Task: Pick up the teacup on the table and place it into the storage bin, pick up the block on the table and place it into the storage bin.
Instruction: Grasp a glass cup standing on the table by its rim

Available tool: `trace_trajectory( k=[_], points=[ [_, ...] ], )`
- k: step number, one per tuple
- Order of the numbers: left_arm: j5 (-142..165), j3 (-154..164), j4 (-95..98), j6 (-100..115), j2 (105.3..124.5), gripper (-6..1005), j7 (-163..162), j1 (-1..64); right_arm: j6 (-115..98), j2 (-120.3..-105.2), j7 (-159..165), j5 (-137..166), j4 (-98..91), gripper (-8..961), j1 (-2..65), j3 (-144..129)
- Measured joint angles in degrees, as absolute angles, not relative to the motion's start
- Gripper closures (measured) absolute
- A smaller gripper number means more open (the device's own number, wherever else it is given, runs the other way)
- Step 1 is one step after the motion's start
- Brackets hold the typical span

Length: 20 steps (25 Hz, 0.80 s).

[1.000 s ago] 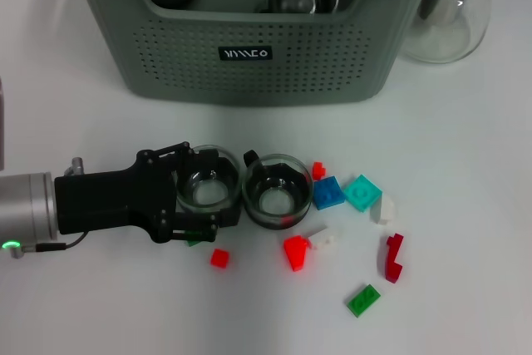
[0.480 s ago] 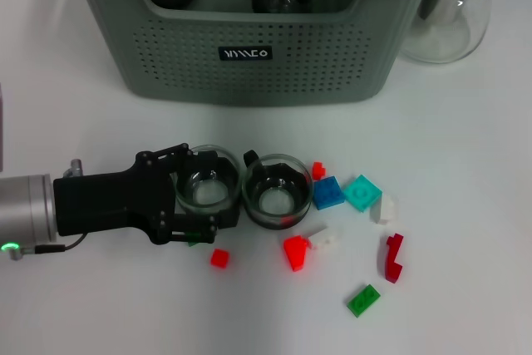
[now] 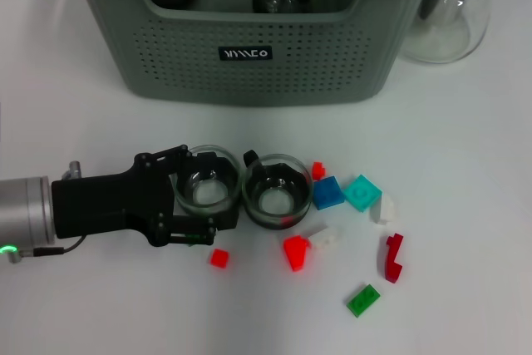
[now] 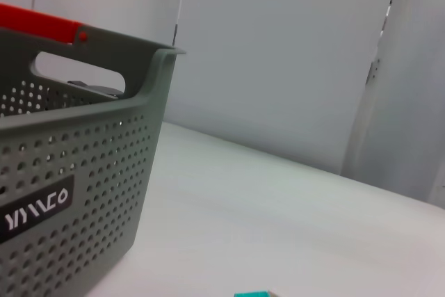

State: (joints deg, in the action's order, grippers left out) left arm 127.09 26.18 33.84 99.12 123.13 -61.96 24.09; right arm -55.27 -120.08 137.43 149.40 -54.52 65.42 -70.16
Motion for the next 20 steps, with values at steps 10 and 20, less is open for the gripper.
trace_trajectory(
  k=[10,20],
  points=[
    [127.1,25.0,34.3,100.7,122.7,65,-62.0,24.0,-76.6,-116.58,127.6,117.9,-68.7,37,52.7,-60.3],
    [127.6,23.9,41.0,101.1,122.44,64,-66.2,23.7,-101.4,-115.67,114.3,105.0,-68.3,30,39.9,-56.4]
  ],
)
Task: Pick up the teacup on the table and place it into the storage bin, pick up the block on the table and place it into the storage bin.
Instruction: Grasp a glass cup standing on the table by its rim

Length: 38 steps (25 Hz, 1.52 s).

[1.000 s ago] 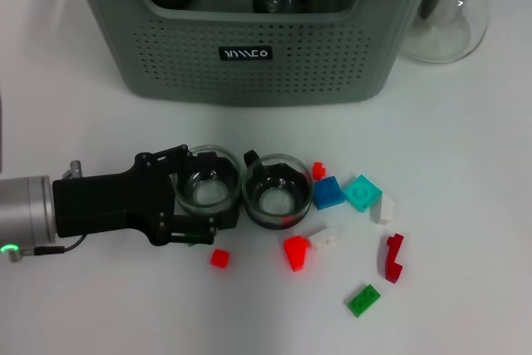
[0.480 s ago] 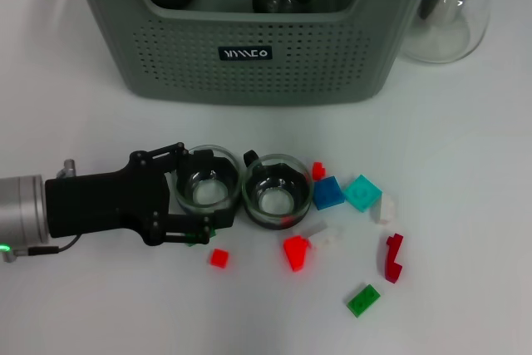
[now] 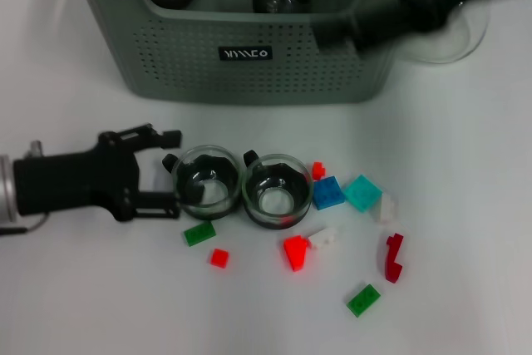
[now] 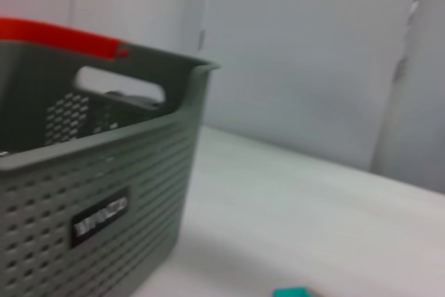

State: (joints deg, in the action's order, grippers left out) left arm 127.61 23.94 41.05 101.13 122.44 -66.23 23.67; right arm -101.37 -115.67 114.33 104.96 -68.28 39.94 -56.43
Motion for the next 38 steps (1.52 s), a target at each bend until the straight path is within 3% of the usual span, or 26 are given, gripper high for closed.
trace_trajectory(
  k=[8,13,20,28,38],
  points=[
    [128.8,33.0,58.5,100.6,122.89,64,-79.8,24.4,-112.6,-113.66,114.3,109.8,-66.4,27,32.5,-54.8],
    [132.7,39.8,65.3,100.2,123.05,65,-87.3,27.4,-112.4,-113.0,113.7,119.1,-64.5,34,31.4,-52.4],
    [142.6,50.1,67.1,95.2,123.31,65,-97.5,32.9,-109.7,-114.26,114.0,130.2,-63.4,37,32.6,-49.8],
    [146.1,59.3,67.2,90.9,124.2,64,-104.0,34.4,-107.2,-115.68,114.4,136.2,-63.2,37,34.8,-49.8],
    [148.9,67.8,66.8,83.8,124.22,65,-111.5,35.4,-106.0,-115.92,114.1,137.0,-62.8,38,35.4,-49.8]
  ],
)
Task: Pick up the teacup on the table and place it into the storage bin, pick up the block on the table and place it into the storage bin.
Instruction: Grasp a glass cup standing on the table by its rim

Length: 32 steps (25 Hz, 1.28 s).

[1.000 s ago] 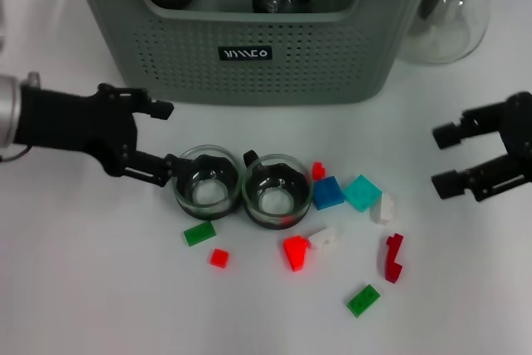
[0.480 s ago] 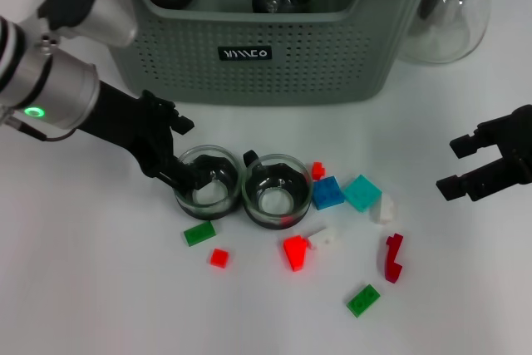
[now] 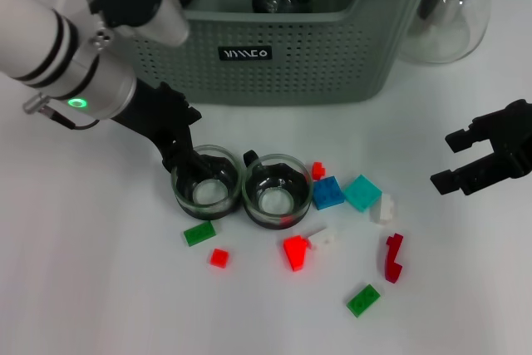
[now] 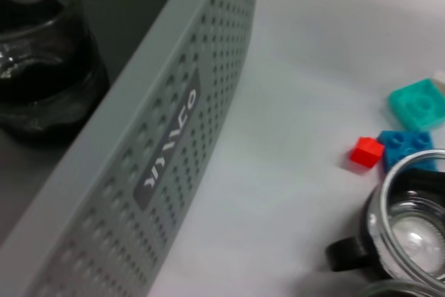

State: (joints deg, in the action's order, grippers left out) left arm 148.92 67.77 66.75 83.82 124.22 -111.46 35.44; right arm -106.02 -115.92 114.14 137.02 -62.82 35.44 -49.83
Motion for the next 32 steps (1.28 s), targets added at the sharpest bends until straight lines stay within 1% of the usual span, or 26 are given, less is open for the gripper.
trace_trajectory(
  k=[2,13,24,29,32],
  points=[
    [149.4,69.3,66.3,82.3,124.23,64,-112.1,35.5,-105.8,-115.93,114.1,137.0,-62.7,38,35.4,-49.8],
    [150.1,73.5,63.9,79.0,124.43,138,-113.6,35.6,-105.4,-116.31,113.7,137.0,-62.7,38,35.2,-49.7],
    [150.0,75.1,62.9,76.8,124.45,348,-115.4,35.4,-104.5,-116.46,113.6,136.8,-62.6,37,34.7,-49.7],
    [150.0,74.6,61.0,75.9,124.17,585,-118.4,36.3,-104.3,-116.51,113.5,136.8,-62.5,37,34.7,-49.7],
    [150.1,74.7,61.1,76.2,124.2,822,-118.6,36.3,-104.1,-116.53,113.5,136.8,-62.5,38,34.7,-49.7]
  ],
)
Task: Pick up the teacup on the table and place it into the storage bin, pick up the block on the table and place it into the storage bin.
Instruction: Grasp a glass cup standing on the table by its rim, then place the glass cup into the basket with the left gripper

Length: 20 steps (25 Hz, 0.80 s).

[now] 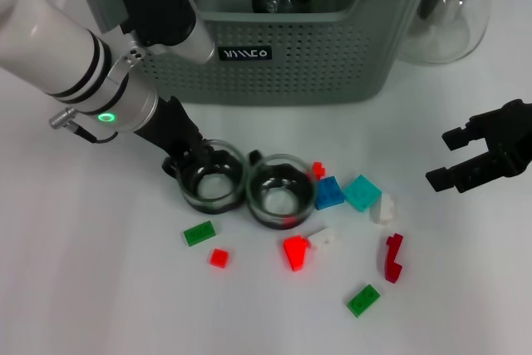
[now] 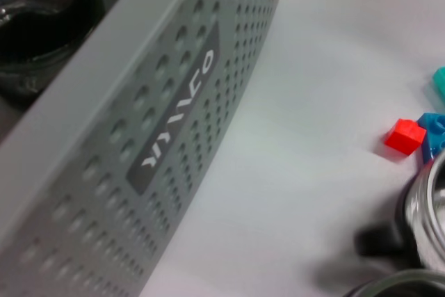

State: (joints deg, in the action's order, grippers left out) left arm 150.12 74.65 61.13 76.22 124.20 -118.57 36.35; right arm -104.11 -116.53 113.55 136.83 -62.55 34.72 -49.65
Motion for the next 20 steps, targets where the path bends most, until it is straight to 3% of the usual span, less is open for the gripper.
trace_trajectory(
  k=[5,13,20],
  points=[
    [150.1,74.5,62.4,76.3,124.36,947,-119.0,35.8,-104.0,-116.56,113.6,136.8,-62.5,38,34.7,-49.7],
    [149.6,71.8,69.8,78.5,124.5,946,-119.8,31.8,-103.9,-116.72,113.8,136.8,-62.6,37,34.7,-49.7],
    [131.4,57.5,73.6,93.6,123.97,946,-116.5,31.0,-103.9,-116.57,114.1,136.9,-62.6,37,35.4,-49.3]
  ],
)
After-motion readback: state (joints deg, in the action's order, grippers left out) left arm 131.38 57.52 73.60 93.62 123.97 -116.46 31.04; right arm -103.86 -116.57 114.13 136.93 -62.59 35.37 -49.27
